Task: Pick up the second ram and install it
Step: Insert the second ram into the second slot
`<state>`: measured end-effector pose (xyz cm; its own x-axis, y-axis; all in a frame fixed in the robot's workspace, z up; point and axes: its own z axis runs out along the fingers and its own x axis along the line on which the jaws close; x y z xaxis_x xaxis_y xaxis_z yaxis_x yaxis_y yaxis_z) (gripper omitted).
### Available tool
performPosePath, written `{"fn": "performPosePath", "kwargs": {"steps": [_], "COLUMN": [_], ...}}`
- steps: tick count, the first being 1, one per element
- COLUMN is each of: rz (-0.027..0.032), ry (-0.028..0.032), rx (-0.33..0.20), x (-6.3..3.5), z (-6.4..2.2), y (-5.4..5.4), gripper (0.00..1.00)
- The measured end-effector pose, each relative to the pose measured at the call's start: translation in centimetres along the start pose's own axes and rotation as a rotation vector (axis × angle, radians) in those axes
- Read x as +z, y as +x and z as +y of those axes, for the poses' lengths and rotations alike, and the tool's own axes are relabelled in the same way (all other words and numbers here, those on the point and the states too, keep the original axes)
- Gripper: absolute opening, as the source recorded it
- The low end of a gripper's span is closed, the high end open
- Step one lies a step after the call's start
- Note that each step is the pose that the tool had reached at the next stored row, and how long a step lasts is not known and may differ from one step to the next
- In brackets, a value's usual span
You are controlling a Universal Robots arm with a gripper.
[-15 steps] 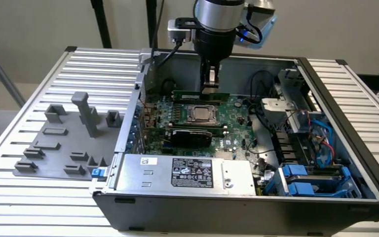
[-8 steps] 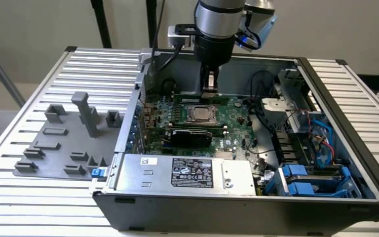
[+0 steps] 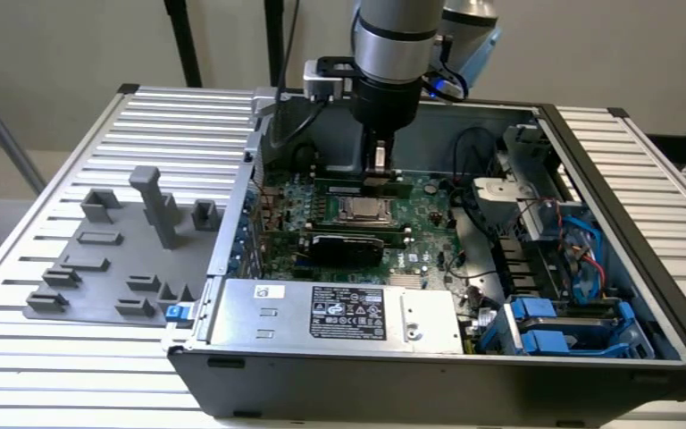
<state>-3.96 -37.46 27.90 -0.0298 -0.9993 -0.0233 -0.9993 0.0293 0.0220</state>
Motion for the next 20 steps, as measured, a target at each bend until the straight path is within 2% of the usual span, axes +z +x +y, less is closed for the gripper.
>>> {"fn": "performPosePath", "kwargs": {"steps": [20], "rz": [-0.0007], "ry": [0.0041], "rx": [0.031], "x": [3.63], "z": [-0.08], "y": [0.2], "gripper": [0.14]}}
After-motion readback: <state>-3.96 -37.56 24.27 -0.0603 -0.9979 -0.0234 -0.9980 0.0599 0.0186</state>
